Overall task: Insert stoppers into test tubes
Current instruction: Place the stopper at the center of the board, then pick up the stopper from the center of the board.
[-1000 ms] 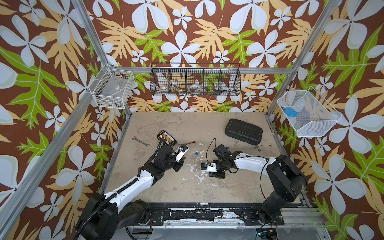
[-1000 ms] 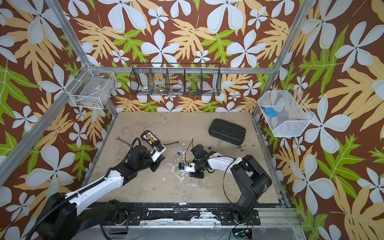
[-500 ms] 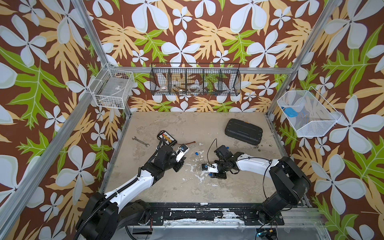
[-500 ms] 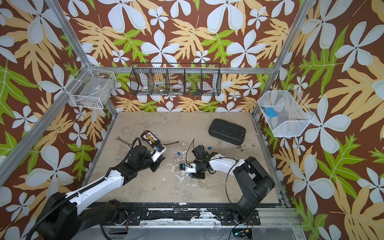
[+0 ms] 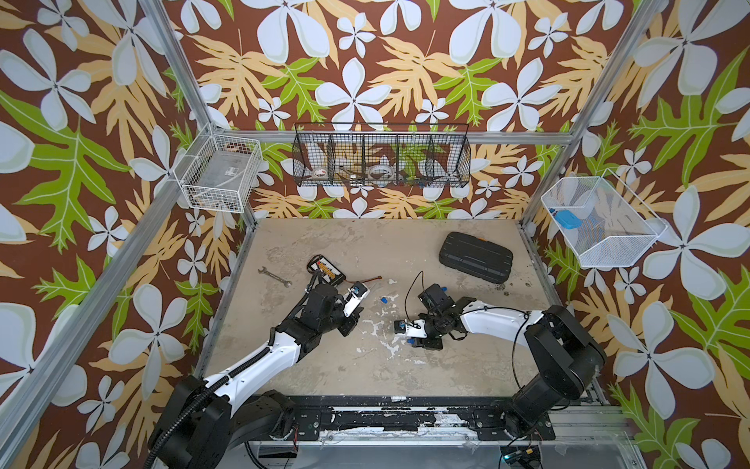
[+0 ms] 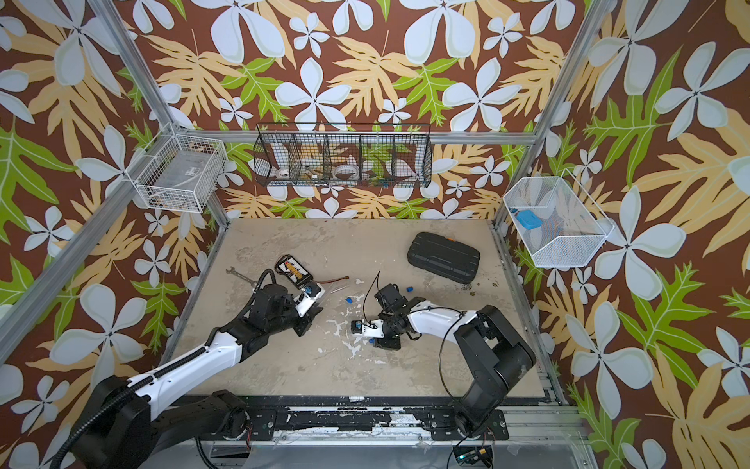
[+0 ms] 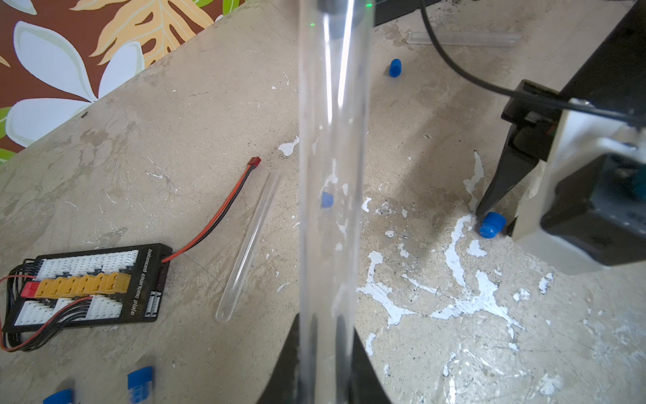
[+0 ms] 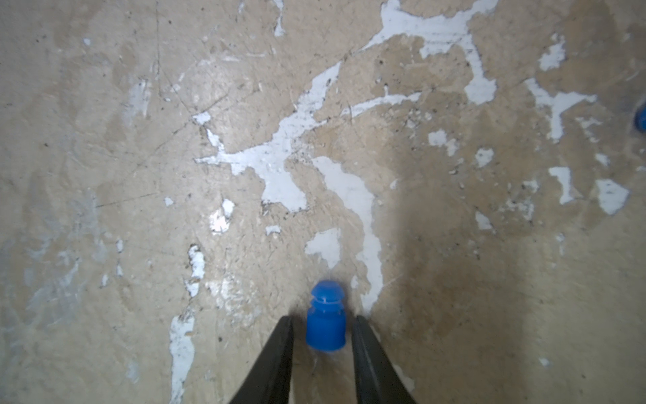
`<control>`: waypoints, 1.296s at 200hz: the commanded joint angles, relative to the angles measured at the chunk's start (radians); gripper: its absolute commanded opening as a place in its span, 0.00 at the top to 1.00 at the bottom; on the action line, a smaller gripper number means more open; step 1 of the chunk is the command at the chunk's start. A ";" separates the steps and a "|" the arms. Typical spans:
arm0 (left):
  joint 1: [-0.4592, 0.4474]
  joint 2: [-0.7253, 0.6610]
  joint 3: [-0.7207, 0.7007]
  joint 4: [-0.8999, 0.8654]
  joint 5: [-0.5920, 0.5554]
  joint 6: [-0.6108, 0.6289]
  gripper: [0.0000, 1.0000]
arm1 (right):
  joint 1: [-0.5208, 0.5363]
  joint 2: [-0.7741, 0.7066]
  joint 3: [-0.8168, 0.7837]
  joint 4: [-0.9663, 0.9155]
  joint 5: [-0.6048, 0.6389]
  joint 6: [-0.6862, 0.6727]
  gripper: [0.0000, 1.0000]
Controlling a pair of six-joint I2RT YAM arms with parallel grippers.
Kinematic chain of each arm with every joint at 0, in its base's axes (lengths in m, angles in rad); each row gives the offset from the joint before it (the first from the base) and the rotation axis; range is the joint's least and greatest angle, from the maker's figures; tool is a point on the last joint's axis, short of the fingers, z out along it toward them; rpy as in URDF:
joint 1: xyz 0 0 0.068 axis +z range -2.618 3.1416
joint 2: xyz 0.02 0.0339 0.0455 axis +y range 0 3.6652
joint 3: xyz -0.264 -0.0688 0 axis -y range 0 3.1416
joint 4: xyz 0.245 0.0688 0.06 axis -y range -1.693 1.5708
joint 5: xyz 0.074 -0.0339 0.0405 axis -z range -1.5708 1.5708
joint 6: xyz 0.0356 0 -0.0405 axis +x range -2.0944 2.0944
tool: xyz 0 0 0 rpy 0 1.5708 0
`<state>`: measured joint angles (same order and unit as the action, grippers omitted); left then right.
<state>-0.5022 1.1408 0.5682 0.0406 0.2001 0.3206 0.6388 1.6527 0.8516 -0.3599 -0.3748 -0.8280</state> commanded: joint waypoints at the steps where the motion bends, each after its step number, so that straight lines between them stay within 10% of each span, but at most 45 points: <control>1: 0.001 -0.002 -0.002 0.014 0.009 0.008 1.00 | 0.000 0.005 0.004 -0.010 0.005 -0.007 0.69; 259: -0.008 -0.031 0.021 -0.049 0.078 0.179 1.00 | 0.000 -0.193 0.053 -0.134 -0.034 0.117 0.85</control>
<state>-0.5026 1.1110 0.5793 0.0177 0.2489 0.4297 0.6392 1.5009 0.8799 -0.4088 -0.3752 -0.7773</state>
